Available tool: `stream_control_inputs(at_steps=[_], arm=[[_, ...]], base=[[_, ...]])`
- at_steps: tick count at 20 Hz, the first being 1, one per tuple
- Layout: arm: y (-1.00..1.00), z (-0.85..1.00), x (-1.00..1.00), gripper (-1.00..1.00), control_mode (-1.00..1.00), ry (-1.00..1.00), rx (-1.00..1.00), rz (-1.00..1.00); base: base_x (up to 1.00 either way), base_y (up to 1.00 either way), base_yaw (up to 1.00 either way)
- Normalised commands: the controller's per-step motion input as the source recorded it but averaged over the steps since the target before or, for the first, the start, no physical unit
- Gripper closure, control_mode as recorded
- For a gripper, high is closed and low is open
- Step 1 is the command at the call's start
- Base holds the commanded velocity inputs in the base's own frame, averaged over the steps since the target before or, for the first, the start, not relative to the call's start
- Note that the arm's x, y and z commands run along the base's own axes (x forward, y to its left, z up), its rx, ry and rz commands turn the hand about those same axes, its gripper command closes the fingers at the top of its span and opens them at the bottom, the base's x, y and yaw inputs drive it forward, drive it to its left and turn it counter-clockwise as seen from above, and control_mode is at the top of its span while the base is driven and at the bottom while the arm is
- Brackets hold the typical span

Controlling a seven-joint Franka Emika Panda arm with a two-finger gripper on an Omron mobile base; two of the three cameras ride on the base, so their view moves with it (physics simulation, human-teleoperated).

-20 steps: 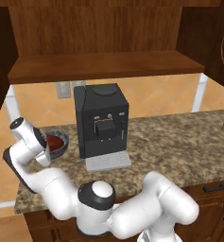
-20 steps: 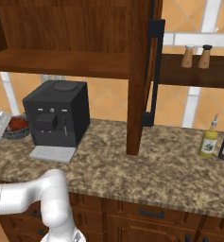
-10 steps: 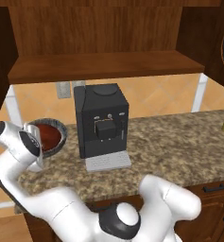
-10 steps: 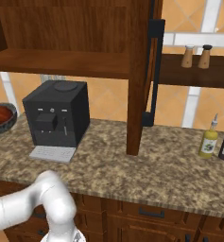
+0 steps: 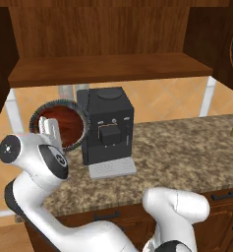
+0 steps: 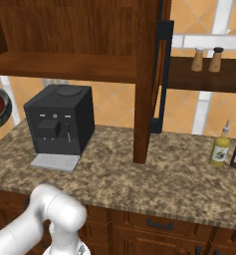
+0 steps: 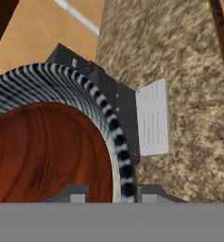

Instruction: Pick up the bowls on the counter and stack them on top of one another in the open cabinet. Place the smaller bowl on top of the larger bowl.

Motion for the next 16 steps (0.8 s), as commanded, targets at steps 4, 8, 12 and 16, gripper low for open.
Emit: stream_control_inputs(at_steps=[4, 8, 12, 16], arm=[[-1.0, 0.98, -0.61, 1.0, -1.0, -0.23, 0.07, 0.0], [-1.0, 1.0, -0.52, 1.0, -1.0, -0.28, 0.1, 0.0], [-1.0, 1.0, -0.34, 1.0, -1.0, -0.28, 0.14, 0.0], [-0.92, 0.98, 0.32, 1.0, -1.0, -0.05, 0.22, 0.0]], base=[[0.0, 0.0, 0.0], [0.0, 0.0, 0.0], [0.0, 0.0, 0.0], [0.0, 0.0, 0.0]])
